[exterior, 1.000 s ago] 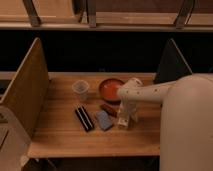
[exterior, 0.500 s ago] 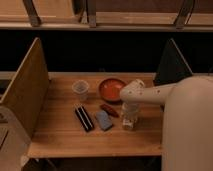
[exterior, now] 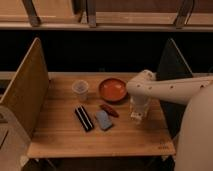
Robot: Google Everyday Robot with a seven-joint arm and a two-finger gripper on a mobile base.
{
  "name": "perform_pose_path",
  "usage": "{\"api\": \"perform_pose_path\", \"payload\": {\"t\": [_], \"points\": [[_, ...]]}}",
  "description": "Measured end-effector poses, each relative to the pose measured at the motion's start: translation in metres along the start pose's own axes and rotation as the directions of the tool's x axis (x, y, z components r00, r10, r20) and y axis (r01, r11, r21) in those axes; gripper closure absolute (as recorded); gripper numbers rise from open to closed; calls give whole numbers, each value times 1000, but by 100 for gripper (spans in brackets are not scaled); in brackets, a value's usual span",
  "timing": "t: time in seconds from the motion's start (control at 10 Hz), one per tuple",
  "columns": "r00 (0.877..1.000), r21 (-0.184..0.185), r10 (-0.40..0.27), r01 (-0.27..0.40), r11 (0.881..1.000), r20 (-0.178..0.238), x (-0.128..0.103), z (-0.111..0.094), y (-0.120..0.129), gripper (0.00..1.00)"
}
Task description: Place the bottle in the ceramic bowl
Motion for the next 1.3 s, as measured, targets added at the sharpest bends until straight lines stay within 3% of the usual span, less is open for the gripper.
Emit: {"api": "perform_pose_path", "payload": {"t": [0.2, 0.3, 0.4, 0.6, 0.7, 0.8, 1.0, 1.3], "points": [[996, 18, -49, 48, 999, 78, -27, -29, 12, 100], [988, 19, -111, 110, 994, 111, -42, -35, 29, 100], [971, 0, -194, 196, 981, 141, -55, -35, 58, 100], [919, -64, -352, 368, 928, 178, -72, -19, 124, 100], [903, -90, -388, 408, 908, 184, -74, -12, 142, 100], [883, -127, -431, 456, 881, 185, -75, 0, 165, 100], [867, -156, -462, 490, 857, 187, -76, 11, 181, 96], [866, -158, -463, 492, 856, 188, -76, 11, 182, 68]]}}
